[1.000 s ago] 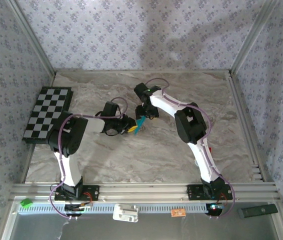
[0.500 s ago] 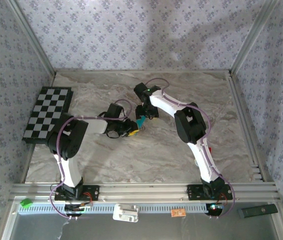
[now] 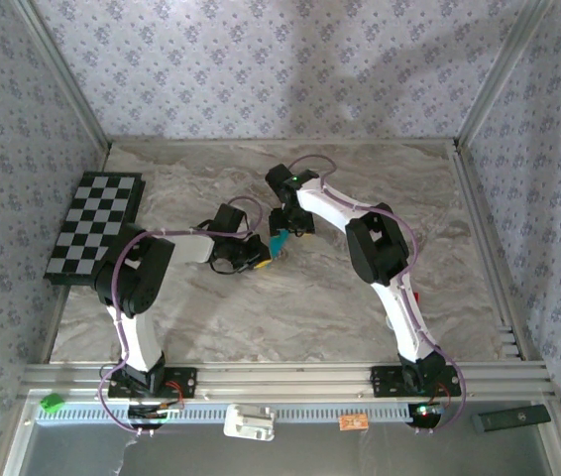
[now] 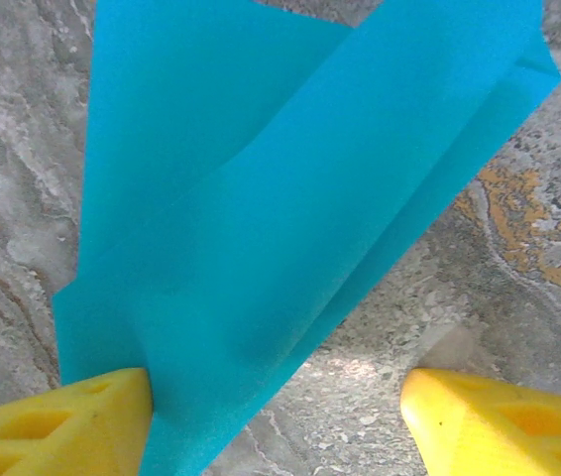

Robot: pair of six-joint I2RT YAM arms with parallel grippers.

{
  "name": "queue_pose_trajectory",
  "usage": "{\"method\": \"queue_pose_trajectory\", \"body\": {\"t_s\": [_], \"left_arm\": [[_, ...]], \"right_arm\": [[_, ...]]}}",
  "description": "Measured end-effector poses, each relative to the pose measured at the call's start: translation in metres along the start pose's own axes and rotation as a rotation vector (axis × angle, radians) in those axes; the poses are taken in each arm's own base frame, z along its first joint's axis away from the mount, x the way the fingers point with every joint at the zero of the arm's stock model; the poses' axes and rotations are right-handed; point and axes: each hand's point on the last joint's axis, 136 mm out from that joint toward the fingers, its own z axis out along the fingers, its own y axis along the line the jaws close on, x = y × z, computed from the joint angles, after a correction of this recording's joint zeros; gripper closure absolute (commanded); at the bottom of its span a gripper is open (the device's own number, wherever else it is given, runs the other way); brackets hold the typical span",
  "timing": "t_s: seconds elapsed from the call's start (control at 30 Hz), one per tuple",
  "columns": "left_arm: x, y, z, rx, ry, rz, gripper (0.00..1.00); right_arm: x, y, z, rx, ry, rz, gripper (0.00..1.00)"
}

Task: Fold a paper plane with a square sheet of paper (pick it up from the middle)
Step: Fold the wing for the fifth time at the center of the table.

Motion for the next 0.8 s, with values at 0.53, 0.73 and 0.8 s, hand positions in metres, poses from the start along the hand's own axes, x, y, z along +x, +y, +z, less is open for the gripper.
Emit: {"method": "queue_pose_trajectory", "body": {"t_s": [0.53, 0.73, 0.8], "left_arm": [[-0.011, -0.023, -0.028, 0.039, -0.077, -0.008, 0.81], [-0.014, -0.031, -0.036, 0.054, -0.105, 0.007, 0.81], [-0.013, -0.03, -0.032, 0.051, -0.099, 0.005, 0.81]], "right_arm": [[-0.001, -0.002, 0.0, 0.002, 0.0, 0.014, 0.3], [-0.001, -0.002, 0.0, 0.002, 0.001, 0.019, 0.31], [-0.001, -0.002, 0.0, 0.002, 0.001, 0.02, 0.31]]}}
